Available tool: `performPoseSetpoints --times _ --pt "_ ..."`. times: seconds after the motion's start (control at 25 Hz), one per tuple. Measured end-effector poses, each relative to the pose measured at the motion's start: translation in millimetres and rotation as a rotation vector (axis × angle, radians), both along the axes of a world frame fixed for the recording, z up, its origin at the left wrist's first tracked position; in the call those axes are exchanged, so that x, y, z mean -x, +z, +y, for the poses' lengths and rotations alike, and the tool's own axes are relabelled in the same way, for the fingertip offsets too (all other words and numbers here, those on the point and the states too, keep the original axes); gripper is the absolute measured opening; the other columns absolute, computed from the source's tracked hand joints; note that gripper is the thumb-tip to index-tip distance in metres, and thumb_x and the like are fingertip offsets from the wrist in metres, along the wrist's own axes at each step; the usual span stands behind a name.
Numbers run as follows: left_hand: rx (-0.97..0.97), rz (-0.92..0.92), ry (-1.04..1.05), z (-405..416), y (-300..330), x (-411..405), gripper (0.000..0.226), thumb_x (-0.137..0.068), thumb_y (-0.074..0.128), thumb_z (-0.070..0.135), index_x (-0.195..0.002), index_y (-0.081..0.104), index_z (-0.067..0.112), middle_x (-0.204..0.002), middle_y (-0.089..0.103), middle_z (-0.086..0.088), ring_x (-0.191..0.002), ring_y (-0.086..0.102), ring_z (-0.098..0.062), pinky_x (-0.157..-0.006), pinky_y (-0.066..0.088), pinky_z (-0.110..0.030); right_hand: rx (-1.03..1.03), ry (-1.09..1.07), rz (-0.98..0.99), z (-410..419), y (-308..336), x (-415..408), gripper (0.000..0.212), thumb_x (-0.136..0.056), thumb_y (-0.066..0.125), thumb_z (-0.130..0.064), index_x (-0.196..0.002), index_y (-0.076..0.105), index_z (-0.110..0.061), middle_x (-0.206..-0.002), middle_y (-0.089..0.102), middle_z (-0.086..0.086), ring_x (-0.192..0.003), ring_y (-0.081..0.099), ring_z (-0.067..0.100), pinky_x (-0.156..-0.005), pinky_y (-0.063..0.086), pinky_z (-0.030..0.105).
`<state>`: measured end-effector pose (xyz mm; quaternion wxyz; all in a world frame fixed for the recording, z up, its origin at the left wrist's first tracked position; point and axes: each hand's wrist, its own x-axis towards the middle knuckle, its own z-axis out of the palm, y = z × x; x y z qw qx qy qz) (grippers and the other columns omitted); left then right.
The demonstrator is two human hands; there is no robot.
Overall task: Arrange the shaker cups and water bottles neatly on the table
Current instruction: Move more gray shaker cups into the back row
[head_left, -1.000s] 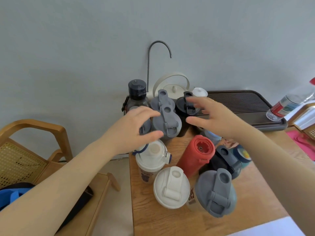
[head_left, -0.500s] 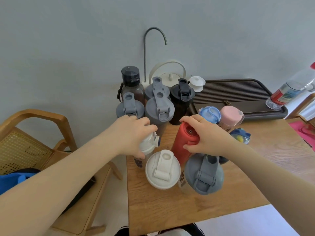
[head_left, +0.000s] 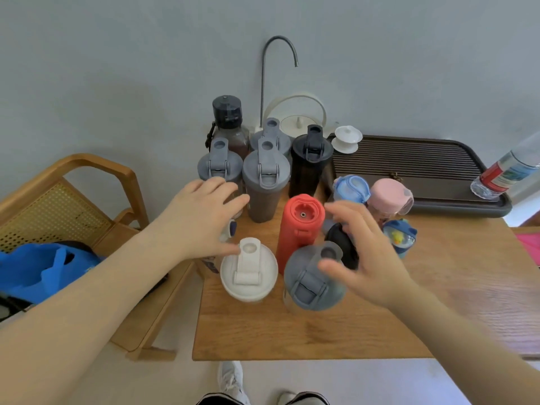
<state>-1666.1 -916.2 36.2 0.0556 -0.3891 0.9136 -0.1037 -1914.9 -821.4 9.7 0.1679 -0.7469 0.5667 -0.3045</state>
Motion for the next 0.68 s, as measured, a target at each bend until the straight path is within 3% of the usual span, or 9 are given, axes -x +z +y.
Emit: performPoseSetpoints --times 0.12,0.24,0.32,0.4,0.48,0.6,0.68 --pt "0.099 0.116 -0.051 22.6 -11.4 12.0 0.085 -0.053 0.074 0.061 -0.118 0.056 0.009 -0.119 0.062 -0.016 -0.113 0.056 -0.035 -0.088 0.048 -0.048 -0.106 0.02 -0.024 33.6 -30.3 2.8 0.092 -0.058 0.066 -0.061 -0.134 0.022 -0.034 -0.139 0.028 -0.011 -0.131 0.027 0.001 -0.107 0.034 0.028" --pt "0.077 0.206 -0.092 52.0 -25.8 21.1 0.086 -0.053 0.075 0.058 -0.12 0.053 0.009 -0.123 0.06 -0.016 -0.118 0.05 -0.032 -0.09 0.047 -0.049 -0.197 0.004 -0.042 41.9 -52.5 -1.8 0.118 -0.048 0.079 -0.056 -0.139 0.005 -0.04 -0.148 0.008 -0.016 -0.135 0.012 -0.005 -0.109 0.022 0.021" --pt "0.025 0.252 -0.097 69.5 -35.3 21.1 0.088 -0.054 0.075 0.056 -0.124 0.046 0.011 -0.128 0.056 -0.016 -0.122 0.041 -0.028 -0.092 0.045 -0.049 -0.223 -0.036 -0.104 40.1 -60.2 -6.5 0.122 -0.05 0.085 -0.044 -0.141 0.006 -0.035 -0.148 0.011 -0.014 -0.135 0.016 -0.002 -0.107 0.024 0.02" --pt "-0.029 0.194 -0.072 83.0 -45.8 22.0 0.096 -0.05 0.077 0.057 -0.126 0.043 0.012 -0.131 0.053 -0.017 -0.122 0.046 -0.031 -0.092 0.046 -0.048 -0.234 -0.067 -0.168 38.5 -63.2 -10.3 0.113 -0.055 0.086 -0.035 -0.141 0.013 -0.033 -0.143 0.022 -0.012 -0.132 0.028 0.005 -0.102 0.031 0.02" --pt "-0.103 0.1 0.007 91.9 -54.2 29.8 0.104 -0.05 0.078 0.058 -0.133 0.037 0.012 -0.139 0.044 -0.02 -0.126 0.044 -0.036 -0.098 0.042 -0.047 -0.202 -0.058 -0.166 39.0 -63.9 -8.5 0.104 -0.058 0.083 -0.032 -0.139 0.019 -0.031 -0.134 0.026 -0.015 -0.125 0.037 0.008 -0.097 0.034 0.02" --pt "-0.133 0.035 0.141 95.6 -68.1 42.5 0.107 -0.067 0.069 0.056 -0.145 0.007 0.017 -0.154 0.005 -0.02 -0.14 0.011 -0.037 -0.113 0.018 -0.045 -0.174 -0.051 -0.084 49.0 -62.8 8.5 0.101 -0.057 0.082 -0.03 -0.137 0.021 -0.028 -0.129 0.027 -0.014 -0.122 0.04 0.011 -0.093 0.037 0.021" --pt "-0.126 -0.009 0.198 94.5 -72.6 50.2 0.107 -0.073 0.064 0.056 -0.144 -0.007 0.02 -0.154 -0.009 -0.02 -0.141 0.002 -0.036 -0.114 0.012 -0.044 -0.173 -0.07 -0.053 60.7 -60.6 25.7 0.101 -0.056 0.082 -0.032 -0.138 0.021 -0.027 -0.131 0.031 -0.01 -0.121 0.04 0.012 -0.091 0.039 0.022"
